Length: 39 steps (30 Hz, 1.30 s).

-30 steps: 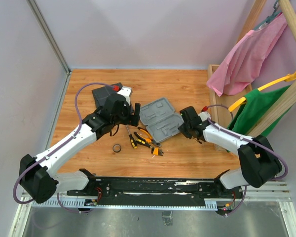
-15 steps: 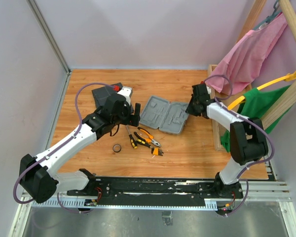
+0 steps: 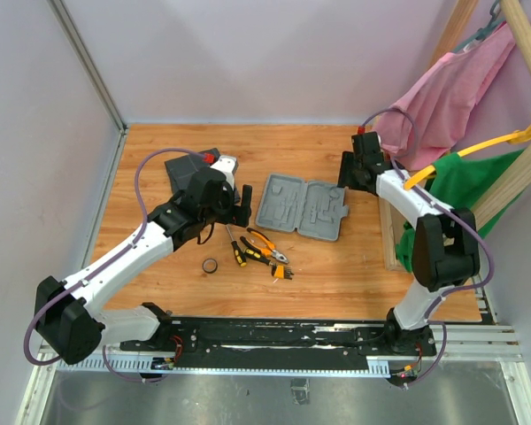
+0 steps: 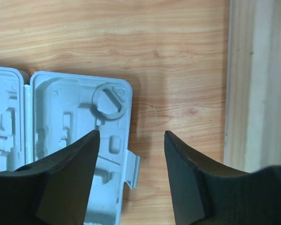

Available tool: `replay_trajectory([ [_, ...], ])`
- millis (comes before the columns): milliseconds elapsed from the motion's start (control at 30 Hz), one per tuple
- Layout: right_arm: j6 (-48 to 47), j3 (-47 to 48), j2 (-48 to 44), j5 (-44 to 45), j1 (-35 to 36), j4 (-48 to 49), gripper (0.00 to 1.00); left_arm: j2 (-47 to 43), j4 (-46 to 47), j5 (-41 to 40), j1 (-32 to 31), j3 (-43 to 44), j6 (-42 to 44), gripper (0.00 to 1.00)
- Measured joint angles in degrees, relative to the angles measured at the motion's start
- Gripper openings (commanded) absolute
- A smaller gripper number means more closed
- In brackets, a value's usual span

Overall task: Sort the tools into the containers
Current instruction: Adjust the storage box at the center of the board.

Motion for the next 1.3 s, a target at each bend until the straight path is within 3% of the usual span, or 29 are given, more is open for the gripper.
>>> replay_trajectory([
  [233,-1.6,-2.0,-7.7,1.1,1.6,0.0,0.68,0.0,-0.3,-0.4,0.0,0.0,0.0,0.99],
  [567,2.0,-6.9,-10.0,0.2,9.9,0.7,0.76,0.0,-1.4,-1.6,0.4,0.0,-0.4,0.99],
  [1100,12.0,-2.1,4.3,1.2,19.2,3.0,0.65,0.3,-1.6,-1.6,0.8,0.0,-0.7,1.00],
  [1300,12.2,-0.9,6.2,1.1,19.6,3.2,0.55,0.3,-1.6,-1.6,0.9,0.0,-0.7,0.99],
])
